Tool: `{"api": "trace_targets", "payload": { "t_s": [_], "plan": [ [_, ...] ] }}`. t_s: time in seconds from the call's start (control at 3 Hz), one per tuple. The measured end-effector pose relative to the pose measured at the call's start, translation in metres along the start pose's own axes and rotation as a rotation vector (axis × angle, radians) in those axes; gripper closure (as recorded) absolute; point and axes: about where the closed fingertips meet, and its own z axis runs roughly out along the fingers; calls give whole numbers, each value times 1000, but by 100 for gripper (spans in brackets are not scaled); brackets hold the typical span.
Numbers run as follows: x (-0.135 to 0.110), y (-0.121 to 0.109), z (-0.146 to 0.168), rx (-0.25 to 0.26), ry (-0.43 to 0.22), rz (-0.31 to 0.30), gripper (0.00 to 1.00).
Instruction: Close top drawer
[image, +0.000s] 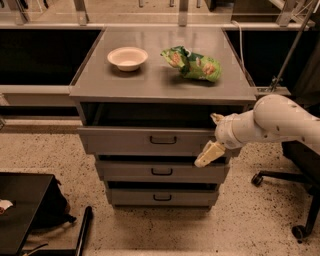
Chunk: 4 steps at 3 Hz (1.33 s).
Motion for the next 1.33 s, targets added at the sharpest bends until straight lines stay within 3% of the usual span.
{"api": "trace_targets", "payload": {
  "t_s": [0.33,0.67,1.0,1.33],
  "plan": [
    [-9,25,-12,9,18,-19,0],
    [-7,73,-16,-46,40,10,0],
    [-4,79,-14,-58,47,10,0],
    [1,66,-13,-57,25,25,0]
  ]
}}
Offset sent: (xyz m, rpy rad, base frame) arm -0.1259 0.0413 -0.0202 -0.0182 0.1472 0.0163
